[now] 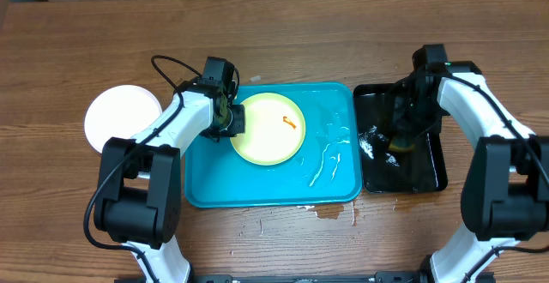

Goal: Clean dirty plates on tray and stack at the side
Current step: 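Lift the sponge with the right gripper and move it to the yellow-green plate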

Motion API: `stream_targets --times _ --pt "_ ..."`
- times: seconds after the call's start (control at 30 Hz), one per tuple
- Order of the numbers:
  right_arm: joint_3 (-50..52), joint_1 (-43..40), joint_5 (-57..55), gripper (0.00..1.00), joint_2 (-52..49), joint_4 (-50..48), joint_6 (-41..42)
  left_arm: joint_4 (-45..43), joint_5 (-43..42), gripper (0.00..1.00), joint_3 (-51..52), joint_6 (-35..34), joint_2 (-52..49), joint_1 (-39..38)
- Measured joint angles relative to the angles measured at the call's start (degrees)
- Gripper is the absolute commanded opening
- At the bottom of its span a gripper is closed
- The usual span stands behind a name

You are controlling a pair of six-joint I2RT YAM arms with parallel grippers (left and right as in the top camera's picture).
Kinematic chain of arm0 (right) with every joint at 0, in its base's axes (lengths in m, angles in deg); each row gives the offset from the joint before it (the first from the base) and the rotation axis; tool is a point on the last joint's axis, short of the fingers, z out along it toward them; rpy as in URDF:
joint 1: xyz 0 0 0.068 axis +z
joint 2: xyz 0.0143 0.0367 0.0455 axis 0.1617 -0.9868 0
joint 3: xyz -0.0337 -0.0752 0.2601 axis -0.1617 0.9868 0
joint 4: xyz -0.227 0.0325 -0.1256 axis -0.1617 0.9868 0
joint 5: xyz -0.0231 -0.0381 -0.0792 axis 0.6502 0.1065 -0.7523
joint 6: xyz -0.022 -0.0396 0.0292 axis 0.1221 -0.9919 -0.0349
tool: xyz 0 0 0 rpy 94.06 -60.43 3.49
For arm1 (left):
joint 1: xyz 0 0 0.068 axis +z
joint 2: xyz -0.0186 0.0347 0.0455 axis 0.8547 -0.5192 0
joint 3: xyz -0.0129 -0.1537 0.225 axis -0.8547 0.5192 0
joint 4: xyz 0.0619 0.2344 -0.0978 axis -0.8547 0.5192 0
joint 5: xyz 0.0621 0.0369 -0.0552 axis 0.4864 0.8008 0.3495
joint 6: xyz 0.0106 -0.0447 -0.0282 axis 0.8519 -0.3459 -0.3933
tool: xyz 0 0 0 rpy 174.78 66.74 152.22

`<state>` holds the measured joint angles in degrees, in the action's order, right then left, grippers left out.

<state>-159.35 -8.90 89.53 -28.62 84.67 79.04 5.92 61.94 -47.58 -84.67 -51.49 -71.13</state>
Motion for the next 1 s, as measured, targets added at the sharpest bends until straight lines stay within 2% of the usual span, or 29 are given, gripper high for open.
stream_targets --times 0.27,0.3,0.37,0.43,0.57,0.7,0.77,1.0 --pt "-0.20 0.92 -5.64 0.04 0.83 -0.33 1.92 -0.48 -1.36 0.06 -0.04 0.07 0.02 0.00" --pt "-0.20 1.53 -6.82 0.04 0.85 -0.52 2.29 -0.66 -1.46 0.09 -0.04 0.13 0.02 0.00" --pt "-0.20 3.19 -9.70 0.04 0.92 -0.98 3.28 -1.25 -1.53 0.23 -0.04 0.35 0.02 0.00" --pt "-0.20 5.03 -12.00 0.04 1.09 -1.55 3.76 -1.46 -1.38 0.25 0.02 0.72 0.00 0.00" --pt "-0.20 8.22 -14.38 0.04 1.73 -2.36 4.35 -1.44 -1.20 0.14 0.09 1.51 -0.11 0.00" --pt "-0.22 8.15 -15.04 0.04 1.84 -2.23 4.42 -1.40 -1.29 0.14 0.11 1.46 -0.11 0.00" --pt "-0.61 8.00 -15.04 0.04 1.84 -0.09 4.09 -1.36 -1.53 0.08 0.11 1.46 -0.11 0.00" --pt "-6.47 7.93 -14.25 0.04 1.92 5.84 2.32 -1.81 -2.51 0.08 0.11 2.12 -0.11 0.00"
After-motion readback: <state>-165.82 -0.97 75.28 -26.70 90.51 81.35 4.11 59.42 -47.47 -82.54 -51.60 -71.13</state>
